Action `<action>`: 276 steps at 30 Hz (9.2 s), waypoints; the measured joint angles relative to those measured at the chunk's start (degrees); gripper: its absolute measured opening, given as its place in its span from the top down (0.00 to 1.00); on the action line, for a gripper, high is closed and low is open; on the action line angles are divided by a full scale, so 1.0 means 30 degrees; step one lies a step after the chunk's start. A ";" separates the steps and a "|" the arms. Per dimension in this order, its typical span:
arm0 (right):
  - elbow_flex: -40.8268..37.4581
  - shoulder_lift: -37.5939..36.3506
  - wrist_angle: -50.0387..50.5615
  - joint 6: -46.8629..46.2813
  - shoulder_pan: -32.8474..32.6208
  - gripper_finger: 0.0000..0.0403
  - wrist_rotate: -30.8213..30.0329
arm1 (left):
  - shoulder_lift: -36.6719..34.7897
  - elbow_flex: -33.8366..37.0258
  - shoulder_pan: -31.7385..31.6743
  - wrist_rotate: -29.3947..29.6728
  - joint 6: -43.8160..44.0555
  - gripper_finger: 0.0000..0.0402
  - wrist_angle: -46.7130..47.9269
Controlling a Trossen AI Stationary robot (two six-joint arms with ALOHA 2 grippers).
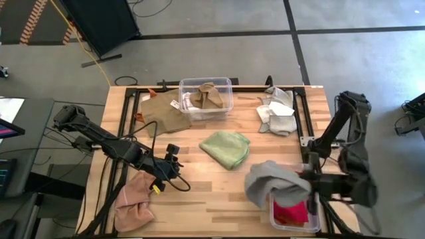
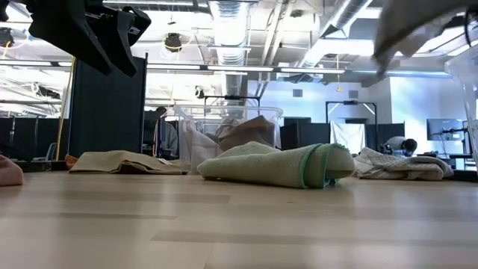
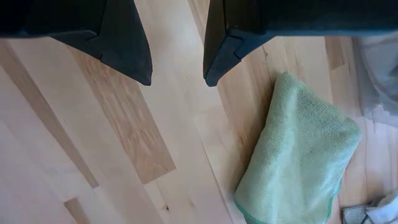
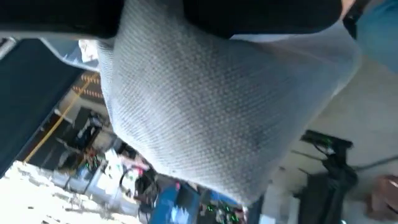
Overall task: Sort towels by color in basket
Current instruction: Put the gray towel into the bottom transparent bin
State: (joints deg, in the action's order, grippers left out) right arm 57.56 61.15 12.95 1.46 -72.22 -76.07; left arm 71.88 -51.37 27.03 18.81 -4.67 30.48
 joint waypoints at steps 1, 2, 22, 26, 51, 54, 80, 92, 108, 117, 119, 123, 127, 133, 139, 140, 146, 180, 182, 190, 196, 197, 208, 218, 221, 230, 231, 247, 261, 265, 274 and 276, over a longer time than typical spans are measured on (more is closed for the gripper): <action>0.0000 -0.0246 -0.0320 0.0467 -0.0582 0.91 -0.0450 | 0.0000 0.0000 0.0000 0.0000 0.0000 0.65 -0.0013; 0.0000 -0.0478 -0.0642 0.0965 -0.1163 0.91 -0.0919 | 0.0000 0.0000 0.0000 0.0000 0.0003 0.65 -0.0028; 0.0000 -0.3146 -0.1492 0.1114 -0.8675 0.91 -0.4642 | 0.0011 0.0000 0.0000 -0.0007 0.0961 0.65 -0.0138; -0.0384 -0.2805 -0.0703 -0.1046 -0.9474 0.91 -0.4572 | 0.0015 0.0007 0.0000 -0.0007 0.1064 0.65 -0.0117; -0.0546 -0.0855 0.6766 -0.9404 -0.5556 0.91 -0.2138 | 0.0058 0.0007 0.0000 -0.0211 0.1931 0.65 0.0758; -0.0546 -0.1274 0.7724 -0.9344 -0.3760 0.91 -0.1856 | 0.0058 0.0007 0.0000 -0.0219 0.1739 0.65 0.0744; -0.0539 -0.3114 0.2857 0.3504 1.5601 0.91 0.9920 | 0.0058 0.0007 -0.0015 0.0542 0.0763 0.65 -0.0213; 0.0278 -0.3512 0.3621 0.3096 1.5725 0.91 1.0333 | 0.0058 0.0007 -0.0015 0.0532 0.0404 0.65 -0.0485; 0.4472 -0.3550 1.3495 -0.6526 0.5806 0.91 0.8237 | 0.0131 0.0007 -0.0016 0.0488 0.0684 0.65 -0.0525; 0.4008 -0.3486 1.4723 -0.8263 0.3492 0.91 0.3882 | 0.0131 0.0007 -0.0051 0.0488 0.0772 0.65 -0.0306; 0.3705 -0.3256 1.4588 -0.8263 0.3980 0.91 0.3491 | 0.0131 0.0109 -0.0058 0.0495 0.0780 0.65 -0.0321; 0.2654 -0.2654 1.2980 -0.7273 0.5778 0.91 0.3512 | 0.0131 0.0743 -0.0059 0.0525 0.0780 0.65 -0.0484; 0.1774 -0.2042 1.0070 -0.4742 0.7902 0.91 0.5522 | 0.0131 0.1835 -0.0259 0.0530 0.0772 0.65 -0.1474; 0.1311 -0.1091 0.4775 0.0384 1.1208 0.91 0.9222 | 0.0131 0.2579 -0.0752 0.0526 0.0584 0.65 -0.2464; 0.1311 -0.0752 0.1606 0.3965 1.4066 0.91 1.2452 | 0.0131 0.2579 -0.0765 0.0495 0.0138 0.65 -0.2842; 0.1311 -0.0752 0.1435 0.4147 1.4571 0.91 1.2909 | 0.0131 0.2579 -0.0765 0.0488 0.0138 0.65 -0.2857; 0.1311 -0.0737 0.1218 0.4484 1.7357 0.91 1.4567 | 0.0131 0.2579 -0.0765 0.0488 -0.0015 0.65 -0.2863; 0.7876 -0.2332 2.2256 -1.9487 0.1718 0.91 1.1152 | 0.0131 0.2579 -0.0758 0.0491 0.0771 0.65 -0.3541; 0.7876 -0.2013 2.3057 -2.1336 0.0834 0.91 1.1165 | 0.0131 0.2579 -0.0758 0.0489 0.0824 0.65 -0.3541; 0.7120 -0.0349 2.4548 -2.9104 -0.1648 0.91 1.2907 | 0.0131 0.2579 -0.1303 0.0495 0.0925 0.65 -0.3585; 0.4986 0.1008 2.3496 -3.3857 -0.1809 0.91 1.6624 | 0.0131 0.2579 -0.1852 0.0495 0.0760 0.65 -0.3739; 0.4561 0.1207 2.2843 -3.3989 -0.1809 0.91 1.6782 | 0.0131 0.2579 -0.1927 0.0495 0.0663 0.65 -0.3792; -0.1206 0.2640 1.3791 -3.2520 0.0801 0.91 1.8876 | 0.0138 0.2572 -0.2453 -0.0168 -0.0682 0.65 -0.5595; -0.3288 0.5106 1.1016 -3.0206 0.4545 0.91 2.4386 | 0.0153 0.2572 -0.2550 -0.0176 -0.1303 0.65 -0.6098; -0.3177 0.5669 0.9328 -2.9061 0.5069 0.90 2.4843 | 0.0153 0.2571 -0.2550 -0.0219 -0.1288 0.65 -0.6128; -0.3199 0.5363 0.8334 -2.8525 0.6270 0.87 2.5571 | 0.0153 0.2565 -0.2550 -0.0233 -0.1370 0.65 -0.5986; -0.3169 0.5193 0.8283 -2.8520 0.6321 0.86 2.5571 | 0.0153 0.2565 -0.2550 -0.0233 -0.1370 0.65 -0.5934; 0.0708 0.4225 1.2395 -2.7630 0.6372 0.53 2.5359 | 0.0146 0.2565 -0.2550 -0.0412 -0.1362 0.65 -0.5796; 0.4460 0.4217 1.5063 -2.7033 0.6329 0.41 2.3493 | 0.0709 0.5578 -0.2571 -0.2726 -0.2335 0.65 -1.5765; 0.5542 0.4217 1.5616 -2.5768 0.6380 0.42 2.1689 | 0.2936 0.5651 -0.2703 -0.2739 -0.3429 0.65 -2.0663; 0.6047 0.4270 1.6279 -2.3684 0.7690 0.42 2.0306 | 1.0343 0.0414 -0.3842 -0.2816 -0.4299 0.64 -2.2389; 0.6047 0.4360 1.6268 -2.3214 0.8009 0.42 2.0296 | 1.1619 -0.1123 -0.4180 -0.3734 -0.4299 0.62 -2.2454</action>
State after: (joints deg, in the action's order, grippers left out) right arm 75.70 74.23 61.76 -68.18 -48.19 -15.18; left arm 106.73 -54.74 14.49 7.61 -17.56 -36.88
